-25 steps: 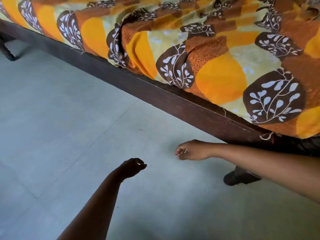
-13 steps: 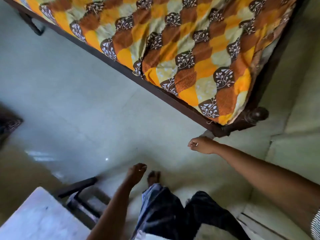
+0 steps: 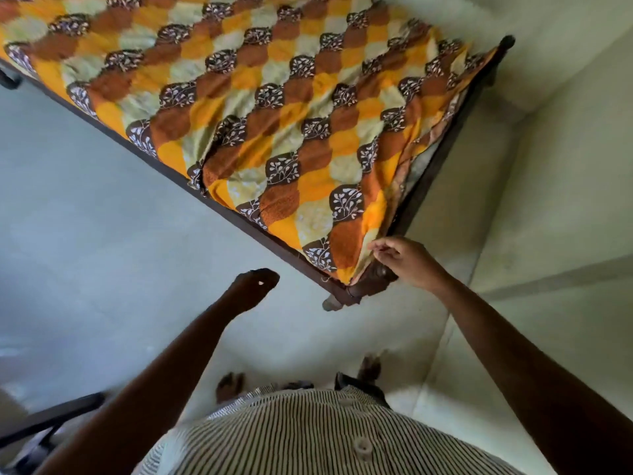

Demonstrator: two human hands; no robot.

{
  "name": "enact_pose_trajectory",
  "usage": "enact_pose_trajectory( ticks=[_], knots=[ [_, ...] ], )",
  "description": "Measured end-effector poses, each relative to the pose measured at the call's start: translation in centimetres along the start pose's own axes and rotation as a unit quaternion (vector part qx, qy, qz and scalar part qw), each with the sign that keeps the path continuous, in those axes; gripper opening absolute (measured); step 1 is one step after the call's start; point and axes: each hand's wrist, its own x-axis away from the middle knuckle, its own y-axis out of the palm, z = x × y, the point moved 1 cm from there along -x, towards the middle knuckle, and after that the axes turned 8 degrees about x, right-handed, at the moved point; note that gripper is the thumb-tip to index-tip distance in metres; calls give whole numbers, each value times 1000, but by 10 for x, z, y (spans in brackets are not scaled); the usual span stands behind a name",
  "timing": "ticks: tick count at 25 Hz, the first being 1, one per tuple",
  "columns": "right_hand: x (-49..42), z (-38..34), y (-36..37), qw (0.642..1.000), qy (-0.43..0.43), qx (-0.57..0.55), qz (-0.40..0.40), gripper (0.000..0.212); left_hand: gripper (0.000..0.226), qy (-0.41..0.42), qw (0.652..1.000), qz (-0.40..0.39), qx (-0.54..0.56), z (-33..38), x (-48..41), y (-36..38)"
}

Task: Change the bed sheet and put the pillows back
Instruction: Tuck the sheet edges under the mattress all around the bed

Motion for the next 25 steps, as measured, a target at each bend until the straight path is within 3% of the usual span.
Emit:
enact_pose_trajectory(
  ticks=[2, 7, 12, 15, 18, 21, 23, 25],
  knots=[
    [-22, 32, -42, 997, -47, 54, -15, 23, 24, 28, 1000, 10, -5, 45, -41, 32],
    [-89, 108, -127, 975, -148, 152, -68, 28, 28, -11, 995, 92, 47, 137, -108, 143],
    [-164, 158, -151, 943, -225, 208, -134, 27, 31, -31, 986, 159, 44, 197, -154, 207],
    [-219, 182, -153, 909, -258, 273, -178, 25, 65, -26, 983, 179, -12, 213, -198, 232],
    [-273, 205, -152, 884, -278, 324, -188, 31, 46, -57, 981, 152, -101, 199, -262, 253],
    [-320, 227, -148, 858, -299, 360, -212, 41, 47, -109, 971, 143, -155, 187, -308, 262],
    [-349, 247, -139, 835, -318, 376, -248, 46, 47, -175, 957, 188, -138, 189, -323, 265],
    [-372, 259, -128, 814, -345, 381, -269, 52, 36, -178, 942, 247, -141, 193, -331, 267]
  ],
)
